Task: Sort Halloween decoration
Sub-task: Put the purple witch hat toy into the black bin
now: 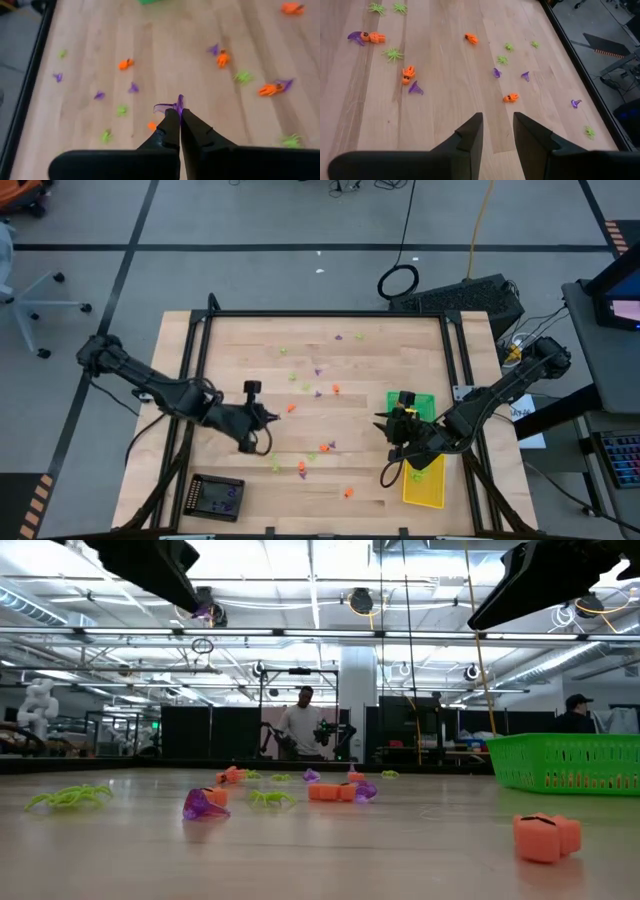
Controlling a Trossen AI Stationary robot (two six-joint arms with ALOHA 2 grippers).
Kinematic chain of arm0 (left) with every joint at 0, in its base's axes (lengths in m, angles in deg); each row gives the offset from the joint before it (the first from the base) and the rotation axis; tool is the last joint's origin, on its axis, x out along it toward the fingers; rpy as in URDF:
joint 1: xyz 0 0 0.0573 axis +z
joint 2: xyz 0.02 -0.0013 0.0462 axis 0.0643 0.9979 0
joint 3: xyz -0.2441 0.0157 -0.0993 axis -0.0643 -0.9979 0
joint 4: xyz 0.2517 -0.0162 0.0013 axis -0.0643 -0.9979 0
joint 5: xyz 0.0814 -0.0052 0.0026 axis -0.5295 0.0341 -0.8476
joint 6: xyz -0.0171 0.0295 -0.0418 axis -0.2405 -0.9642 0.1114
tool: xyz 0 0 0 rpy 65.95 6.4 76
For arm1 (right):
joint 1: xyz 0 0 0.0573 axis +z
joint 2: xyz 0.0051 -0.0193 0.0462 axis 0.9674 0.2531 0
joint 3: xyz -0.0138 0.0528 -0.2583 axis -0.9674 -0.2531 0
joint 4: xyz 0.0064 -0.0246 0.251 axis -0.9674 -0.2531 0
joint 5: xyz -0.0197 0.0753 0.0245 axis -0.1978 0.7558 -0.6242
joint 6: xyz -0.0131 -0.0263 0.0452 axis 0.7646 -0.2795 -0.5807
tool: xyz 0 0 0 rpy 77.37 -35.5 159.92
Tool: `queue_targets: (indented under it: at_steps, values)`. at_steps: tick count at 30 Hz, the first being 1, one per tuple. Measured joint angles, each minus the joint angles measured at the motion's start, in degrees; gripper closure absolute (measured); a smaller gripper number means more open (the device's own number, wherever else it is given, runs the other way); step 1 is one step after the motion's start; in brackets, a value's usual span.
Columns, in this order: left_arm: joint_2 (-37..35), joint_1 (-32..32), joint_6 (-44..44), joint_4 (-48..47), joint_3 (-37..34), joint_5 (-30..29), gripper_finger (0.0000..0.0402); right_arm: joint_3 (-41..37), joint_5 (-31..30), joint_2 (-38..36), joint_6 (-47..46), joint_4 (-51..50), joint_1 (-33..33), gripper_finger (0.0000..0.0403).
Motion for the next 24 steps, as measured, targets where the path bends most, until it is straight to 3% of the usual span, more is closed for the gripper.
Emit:
queue_targets:
  at_steps: [5,13,24]
  values:
    - [0.02,-4.03,-0.07,8.31,-5.06,-2.76,0.0401,0.0,0.0,0.0,0.0,0.32,0.0,0.031]
    - [0.02,-8.85,-4.74,30.73,-13.86,-7.12,0.0401,0.0,0.0,0.0,0.18,0.73,0.0,0.031]
    - [0.02,-10.26,-12.02,57.74,-25.28,-7.73,0.0401,0.0,-0.01,0.01,0.24,1.15,0.0,0.031]
